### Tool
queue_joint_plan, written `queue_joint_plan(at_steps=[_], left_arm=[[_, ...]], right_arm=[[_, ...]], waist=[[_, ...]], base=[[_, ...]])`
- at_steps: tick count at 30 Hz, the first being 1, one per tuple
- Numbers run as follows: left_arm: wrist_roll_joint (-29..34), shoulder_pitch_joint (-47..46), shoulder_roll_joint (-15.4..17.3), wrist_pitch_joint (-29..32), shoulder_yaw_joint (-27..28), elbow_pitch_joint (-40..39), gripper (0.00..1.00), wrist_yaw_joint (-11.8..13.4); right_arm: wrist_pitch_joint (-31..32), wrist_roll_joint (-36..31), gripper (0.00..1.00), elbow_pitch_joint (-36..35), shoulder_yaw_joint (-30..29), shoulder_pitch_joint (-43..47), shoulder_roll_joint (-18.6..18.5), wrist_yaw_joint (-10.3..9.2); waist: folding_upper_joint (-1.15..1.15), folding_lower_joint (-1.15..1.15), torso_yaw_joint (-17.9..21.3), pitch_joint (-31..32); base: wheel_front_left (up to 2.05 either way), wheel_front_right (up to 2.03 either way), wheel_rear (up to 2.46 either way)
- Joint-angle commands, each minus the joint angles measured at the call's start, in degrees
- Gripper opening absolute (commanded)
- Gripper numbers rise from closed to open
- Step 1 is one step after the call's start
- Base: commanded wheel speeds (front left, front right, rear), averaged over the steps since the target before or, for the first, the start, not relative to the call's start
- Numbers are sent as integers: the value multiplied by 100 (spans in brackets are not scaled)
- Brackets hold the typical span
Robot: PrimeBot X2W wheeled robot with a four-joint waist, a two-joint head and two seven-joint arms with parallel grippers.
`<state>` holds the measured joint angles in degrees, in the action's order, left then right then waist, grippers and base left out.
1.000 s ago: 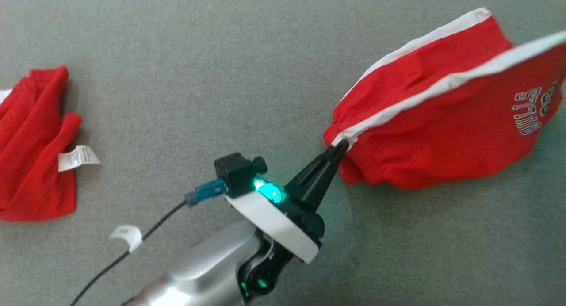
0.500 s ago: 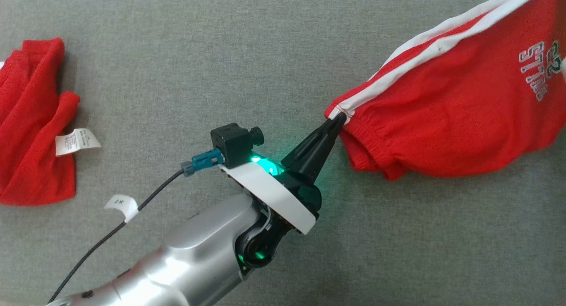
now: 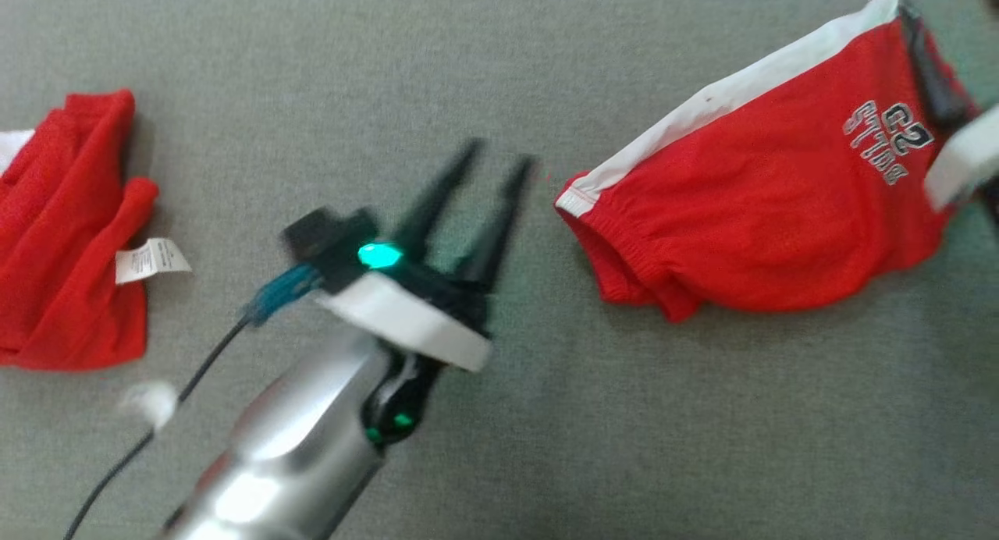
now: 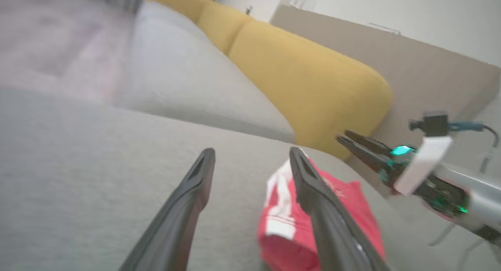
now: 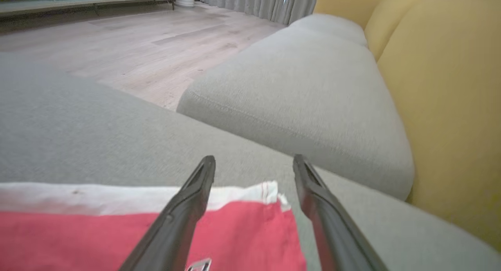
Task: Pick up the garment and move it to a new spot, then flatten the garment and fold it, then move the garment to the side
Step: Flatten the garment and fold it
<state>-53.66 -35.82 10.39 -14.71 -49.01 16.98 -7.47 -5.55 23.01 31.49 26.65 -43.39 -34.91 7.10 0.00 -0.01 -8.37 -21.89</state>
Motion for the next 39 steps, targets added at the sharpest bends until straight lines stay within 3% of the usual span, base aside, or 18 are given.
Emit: queue_joint_plan(at_steps=[1,5,10,16,25,26,28,33,39], left_arm=[[757,375,-46,-29,700,-224,100,140],[2424,1354,-440,-29,1843,-860,100,571],[3543,2273,-696,-29,2374,-1585,100,810],[4131,2775,-745,-29,2403,-2069,100,1034],[4011,2989,-750,-29,2415,-2305,100,1278],[4007,2976,-750,-29,2430,-2304,100,1275],[3999,2941,-750,-29,2467,-2303,100,1272],[3991,2915,-750,-29,2551,-2310,100,1268],[3944,2996,-750,-29,2617,-2264,100,1221]], right_arm=[[-26,170,100,-179,-111,421,41,39],[72,417,100,-212,-554,877,290,39],[463,455,100,272,-1251,1018,390,39],[698,388,100,980,-1946,930,308,39],[1197,427,100,2007,-2306,708,399,39],[1270,471,94,2063,-2308,681,425,39],[1418,576,0,2136,-2276,633,465,39],[1379,693,0,2099,-2127,578,474,39],[1027,642,0,2065,-2040,681,569,39]], waist=[[0,1,86,154],[0,1,29,230],[0,1,-238,227],[0,1,-584,206],[0,1,-863,184],[0,1,-864,181],[0,1,-851,176],[0,1,-644,257],[0,1,-59,539]], base=[[0,0,0],[0,0,0],[0,0,0],[0,0,0],[0,0,0],[0,0,0],[0,0,0],[0,0,0],[0,0,0]])
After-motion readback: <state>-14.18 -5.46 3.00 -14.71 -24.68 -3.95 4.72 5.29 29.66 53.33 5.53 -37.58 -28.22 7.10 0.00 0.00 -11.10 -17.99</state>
